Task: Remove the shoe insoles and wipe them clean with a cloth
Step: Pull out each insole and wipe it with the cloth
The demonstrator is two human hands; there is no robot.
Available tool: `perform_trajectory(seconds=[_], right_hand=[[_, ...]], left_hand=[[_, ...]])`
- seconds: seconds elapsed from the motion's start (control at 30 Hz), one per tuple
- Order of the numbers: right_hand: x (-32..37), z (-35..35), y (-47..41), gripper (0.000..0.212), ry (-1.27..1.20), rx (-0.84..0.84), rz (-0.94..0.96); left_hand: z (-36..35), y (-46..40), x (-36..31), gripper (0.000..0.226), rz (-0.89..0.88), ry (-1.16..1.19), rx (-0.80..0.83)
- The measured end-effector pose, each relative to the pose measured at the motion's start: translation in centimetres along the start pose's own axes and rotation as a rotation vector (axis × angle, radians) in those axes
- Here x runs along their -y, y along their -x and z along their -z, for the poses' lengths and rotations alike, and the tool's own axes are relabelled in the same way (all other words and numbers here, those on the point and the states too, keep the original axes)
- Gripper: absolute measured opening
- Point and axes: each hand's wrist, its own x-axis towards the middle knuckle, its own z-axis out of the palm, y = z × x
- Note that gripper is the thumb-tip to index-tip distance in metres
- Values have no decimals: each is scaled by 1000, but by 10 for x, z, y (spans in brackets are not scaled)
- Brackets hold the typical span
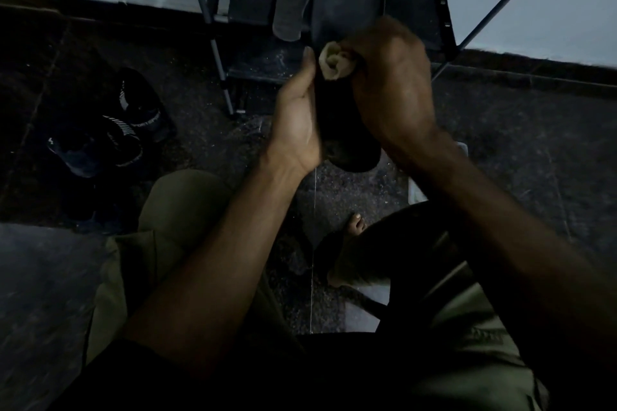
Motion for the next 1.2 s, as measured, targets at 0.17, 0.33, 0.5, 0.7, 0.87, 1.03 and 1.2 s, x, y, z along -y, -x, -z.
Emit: perform_trajectory(seconds=[0.17, 0.33, 0.5, 0.7, 0.87, 1.03, 1.2], right_hand=[[-15, -4, -6, 14, -174, 45, -152], [-20, 11, 18, 15, -820, -103, -547], [-14, 17, 40, 16, -984, 9, -712], [-5, 14, 47, 12, -812, 125, -639], [-8, 9, 33, 11, -741, 1, -593], [-8, 4, 26, 14, -533, -36, -479], [17, 1, 36, 20, -269, -30, -306]], left_hand=[[7, -4, 2, 47, 23, -34, 41], [5, -4, -5, 41, -52, -99, -26], [6, -6, -6, 45, -84, -66, -37], [7, -3, -4, 50, -72, -112, -33], [3, -4, -1, 46, -24, -72, 6], [3, -6, 3, 56, 18, -44, -17], [2, -5, 1, 54, -18, -26, -69]])
